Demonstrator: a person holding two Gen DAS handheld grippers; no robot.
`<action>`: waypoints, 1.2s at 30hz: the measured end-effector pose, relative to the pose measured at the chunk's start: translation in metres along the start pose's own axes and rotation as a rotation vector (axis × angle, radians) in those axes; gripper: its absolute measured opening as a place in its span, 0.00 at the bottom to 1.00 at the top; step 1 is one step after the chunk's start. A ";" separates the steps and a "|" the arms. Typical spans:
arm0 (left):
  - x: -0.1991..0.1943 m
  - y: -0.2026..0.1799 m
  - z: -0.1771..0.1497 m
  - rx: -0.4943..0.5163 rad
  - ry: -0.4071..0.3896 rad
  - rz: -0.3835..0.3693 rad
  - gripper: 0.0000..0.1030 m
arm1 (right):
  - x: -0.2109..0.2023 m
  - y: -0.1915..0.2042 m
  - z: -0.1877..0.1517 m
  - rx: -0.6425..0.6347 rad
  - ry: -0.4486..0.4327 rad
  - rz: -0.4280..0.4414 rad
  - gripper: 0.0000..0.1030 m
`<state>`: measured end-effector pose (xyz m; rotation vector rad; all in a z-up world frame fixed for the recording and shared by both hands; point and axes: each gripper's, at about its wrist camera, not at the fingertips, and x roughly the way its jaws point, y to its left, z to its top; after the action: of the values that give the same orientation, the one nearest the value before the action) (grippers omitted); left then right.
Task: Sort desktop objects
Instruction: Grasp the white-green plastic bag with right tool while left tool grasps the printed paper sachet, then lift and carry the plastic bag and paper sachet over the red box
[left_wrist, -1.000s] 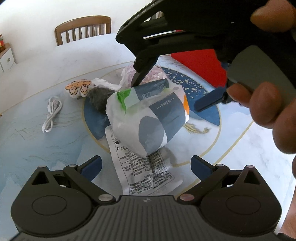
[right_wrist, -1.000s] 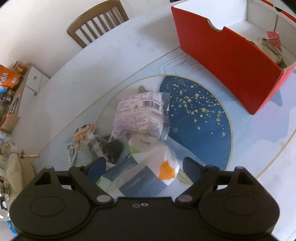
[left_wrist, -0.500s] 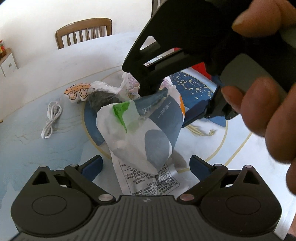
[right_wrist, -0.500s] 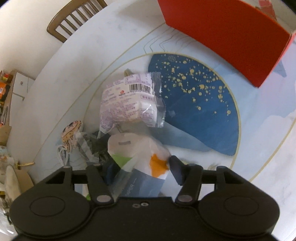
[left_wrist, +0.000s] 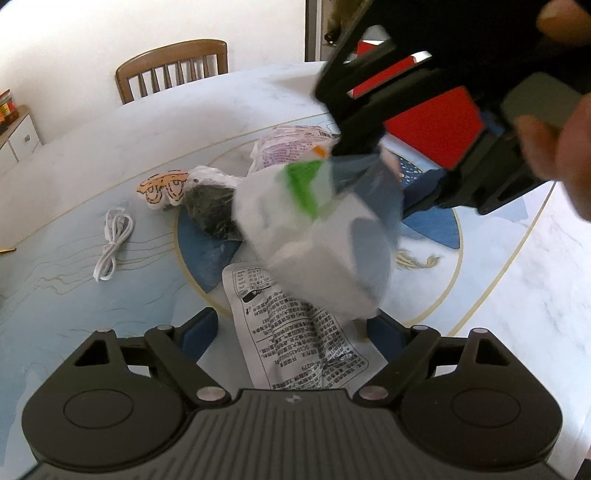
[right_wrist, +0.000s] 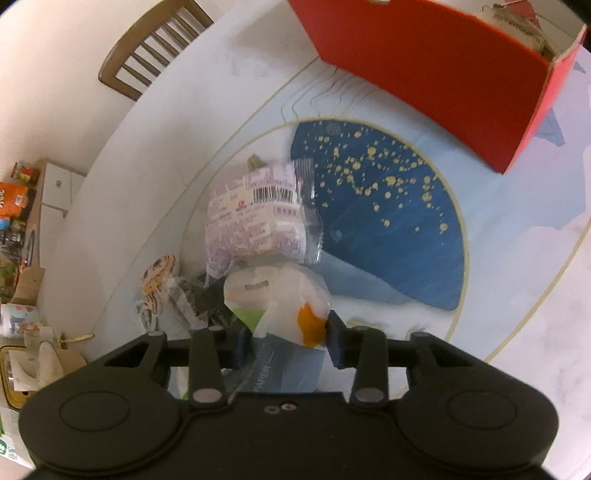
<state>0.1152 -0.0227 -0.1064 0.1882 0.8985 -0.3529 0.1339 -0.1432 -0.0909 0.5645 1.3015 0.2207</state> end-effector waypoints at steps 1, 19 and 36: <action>0.000 0.001 0.000 -0.001 0.000 0.000 0.86 | -0.002 -0.003 0.001 0.002 -0.003 0.001 0.38; -0.005 0.002 0.000 -0.022 -0.009 0.012 0.60 | -0.056 -0.056 0.026 0.048 -0.071 -0.006 0.38; -0.021 -0.010 0.018 -0.170 -0.038 0.032 0.56 | -0.120 -0.094 0.072 0.015 -0.125 0.049 0.38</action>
<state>0.1132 -0.0326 -0.0792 0.0391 0.8824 -0.2486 0.1551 -0.2972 -0.0260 0.6144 1.1698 0.2126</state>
